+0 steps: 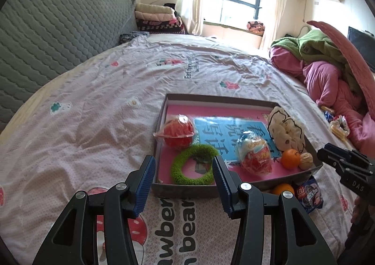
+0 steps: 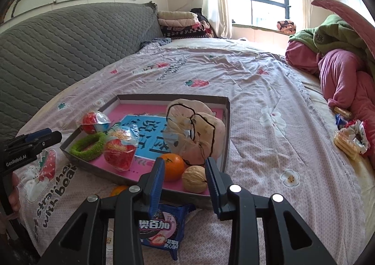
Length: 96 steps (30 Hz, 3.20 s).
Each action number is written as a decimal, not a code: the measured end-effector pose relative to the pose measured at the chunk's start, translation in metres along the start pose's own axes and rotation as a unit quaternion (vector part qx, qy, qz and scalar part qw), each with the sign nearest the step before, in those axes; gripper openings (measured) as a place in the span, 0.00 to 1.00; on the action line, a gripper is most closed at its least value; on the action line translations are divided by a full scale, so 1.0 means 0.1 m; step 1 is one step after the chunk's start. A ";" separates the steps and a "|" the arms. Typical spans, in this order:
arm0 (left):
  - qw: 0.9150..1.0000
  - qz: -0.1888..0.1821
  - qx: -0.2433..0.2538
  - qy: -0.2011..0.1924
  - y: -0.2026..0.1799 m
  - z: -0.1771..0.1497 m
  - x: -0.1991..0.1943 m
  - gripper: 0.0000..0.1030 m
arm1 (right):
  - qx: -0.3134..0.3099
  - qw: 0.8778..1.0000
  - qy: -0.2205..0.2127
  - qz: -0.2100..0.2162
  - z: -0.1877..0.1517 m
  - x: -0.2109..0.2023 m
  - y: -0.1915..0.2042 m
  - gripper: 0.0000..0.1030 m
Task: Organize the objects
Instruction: 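Lower green ring with left tool while right tool lowers walnut, both opening in box, then withdraw both open tools from the box toward the loose orange and biscuit pack, then close left tool on the loose orange while right tool grasps the blue biscuit pack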
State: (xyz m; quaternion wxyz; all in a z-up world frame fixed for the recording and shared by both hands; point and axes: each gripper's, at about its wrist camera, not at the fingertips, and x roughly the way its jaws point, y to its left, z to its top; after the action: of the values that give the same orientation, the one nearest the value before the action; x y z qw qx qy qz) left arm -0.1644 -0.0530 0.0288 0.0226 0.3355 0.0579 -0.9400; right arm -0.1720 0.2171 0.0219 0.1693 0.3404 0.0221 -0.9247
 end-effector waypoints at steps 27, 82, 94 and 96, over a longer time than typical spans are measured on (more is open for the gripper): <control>0.998 -0.037 0.045 -0.014 -0.48 -0.13 -0.47 0.57 | -0.001 0.999 -0.041 0.021 -0.23 -0.46 0.21 0.50; 0.984 -0.089 0.137 0.068 -1.23 -0.69 0.32 0.57 | 0.060 0.996 0.060 0.024 -0.67 -0.19 0.11 0.50; 0.983 -0.099 0.141 0.062 -1.24 -0.68 0.44 0.65 | 0.099 0.991 0.072 0.049 -0.55 -0.02 0.04 0.50; 0.983 -0.102 0.144 0.061 -1.25 -0.68 0.45 0.65 | 0.097 0.991 0.084 0.050 -0.54 0.04 0.07 0.50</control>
State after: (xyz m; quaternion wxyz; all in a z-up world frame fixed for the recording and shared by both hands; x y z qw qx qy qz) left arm -0.1667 0.0790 -0.0409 -0.1251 0.3841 -0.0428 -0.9138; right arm -0.1391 0.2182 -0.0213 0.1794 0.4319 -0.0707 -0.8810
